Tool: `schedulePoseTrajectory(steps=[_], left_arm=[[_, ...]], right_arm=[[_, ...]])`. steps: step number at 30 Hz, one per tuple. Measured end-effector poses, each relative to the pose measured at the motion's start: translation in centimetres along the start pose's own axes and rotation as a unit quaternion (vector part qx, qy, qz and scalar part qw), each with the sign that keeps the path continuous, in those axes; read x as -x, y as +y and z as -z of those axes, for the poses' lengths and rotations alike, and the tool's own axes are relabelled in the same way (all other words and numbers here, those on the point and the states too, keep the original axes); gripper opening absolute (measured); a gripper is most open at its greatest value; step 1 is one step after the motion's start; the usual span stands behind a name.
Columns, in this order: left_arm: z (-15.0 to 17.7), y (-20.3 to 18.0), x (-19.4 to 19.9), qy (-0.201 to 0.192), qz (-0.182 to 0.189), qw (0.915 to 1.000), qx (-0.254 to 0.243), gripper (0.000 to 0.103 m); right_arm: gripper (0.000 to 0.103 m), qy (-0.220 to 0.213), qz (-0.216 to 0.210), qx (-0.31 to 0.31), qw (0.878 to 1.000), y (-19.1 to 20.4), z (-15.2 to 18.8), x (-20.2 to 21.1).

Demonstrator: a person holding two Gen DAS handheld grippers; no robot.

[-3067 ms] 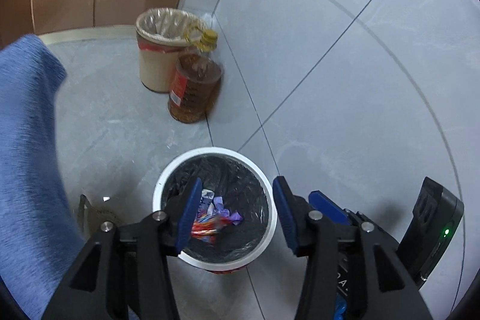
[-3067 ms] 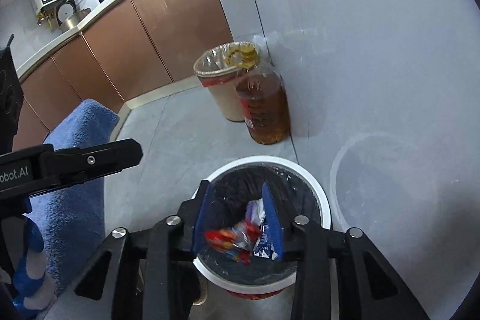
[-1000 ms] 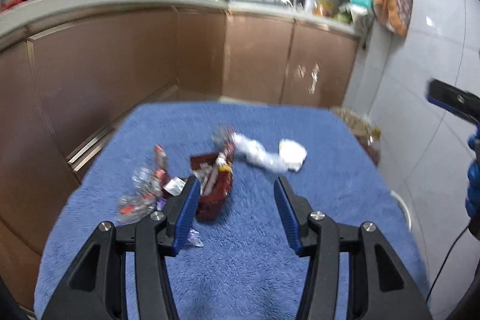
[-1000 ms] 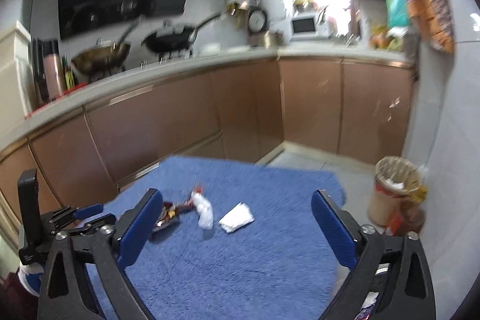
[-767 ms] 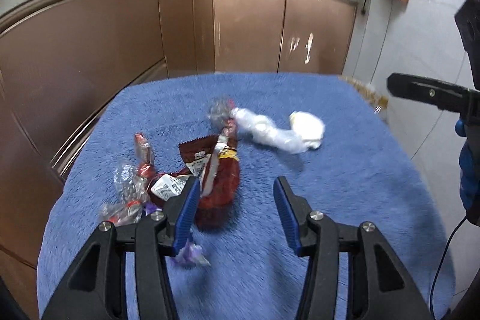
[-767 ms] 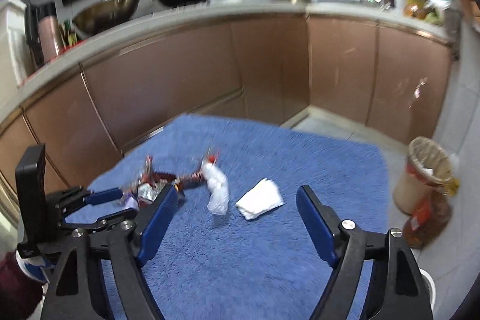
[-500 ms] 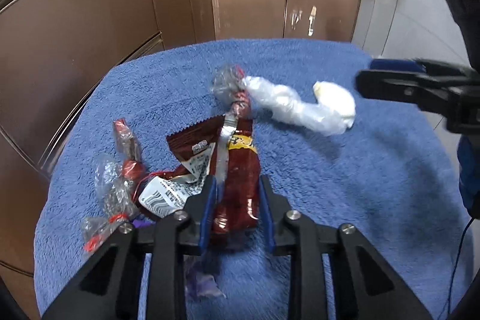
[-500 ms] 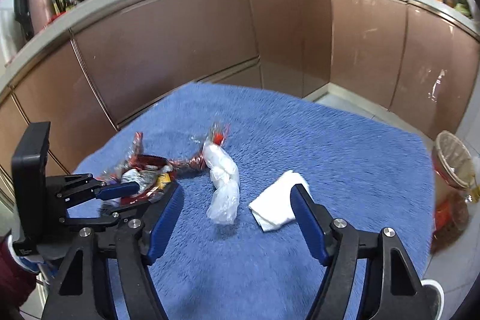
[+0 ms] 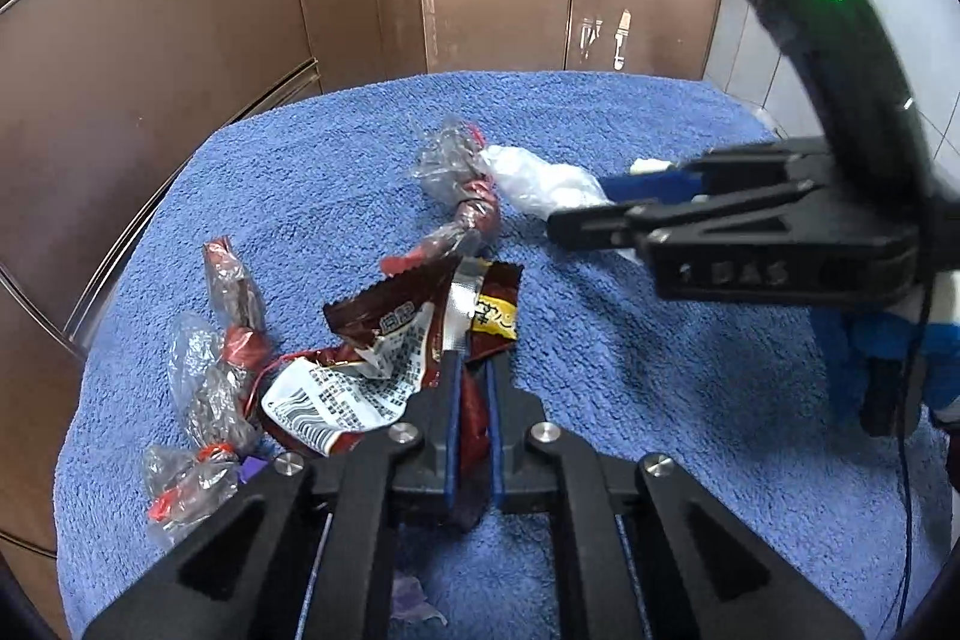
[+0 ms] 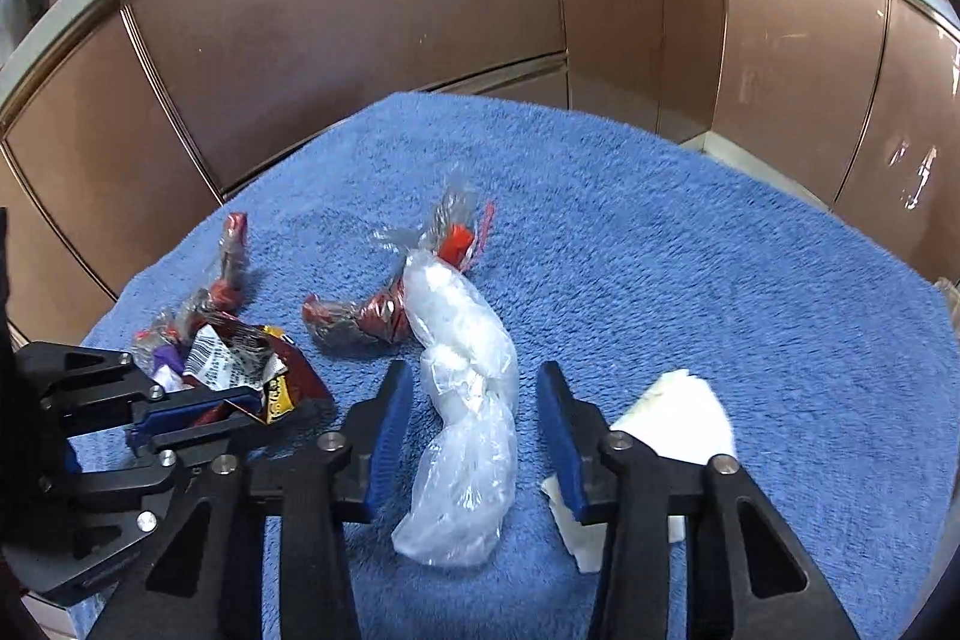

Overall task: Collect trash
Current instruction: 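Grasp a brown chocolate wrapper with the left gripper while the right gripper grasps a clear plastic bag, then carry the brown wrapper and clear bag to the bin and release both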

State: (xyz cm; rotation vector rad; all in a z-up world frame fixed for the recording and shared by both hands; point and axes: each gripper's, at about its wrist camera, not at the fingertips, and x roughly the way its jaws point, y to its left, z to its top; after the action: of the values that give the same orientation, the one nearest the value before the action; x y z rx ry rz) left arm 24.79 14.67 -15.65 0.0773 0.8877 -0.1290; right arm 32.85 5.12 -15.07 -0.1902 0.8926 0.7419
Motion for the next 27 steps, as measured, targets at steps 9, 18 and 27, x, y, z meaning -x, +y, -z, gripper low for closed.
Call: schedulePoseTrajectory(steps=[9, 18, 27], left_arm=[[-0.4, 1.2, 4.1, -0.04, 0.034, 0.9974, 0.048, 0.002], [-0.6, 2.3, 11.4, -0.097, 0.076, 0.9892, 0.08, 0.002], [0.0, 1.6, 20.2, -0.158, 0.1, 0.9786, 0.086, 0.002]], right_arm=[[0.026, -0.029, -0.006, -0.017, 0.999, 0.1, 0.6, 2.7], [0.026, -0.089, 0.004, -0.003, 0.996, 3.8, 1.7, 11.8], [0.026, -0.15, 0.014, 0.004, 0.989, 7.9, 3.6, 20.5]])
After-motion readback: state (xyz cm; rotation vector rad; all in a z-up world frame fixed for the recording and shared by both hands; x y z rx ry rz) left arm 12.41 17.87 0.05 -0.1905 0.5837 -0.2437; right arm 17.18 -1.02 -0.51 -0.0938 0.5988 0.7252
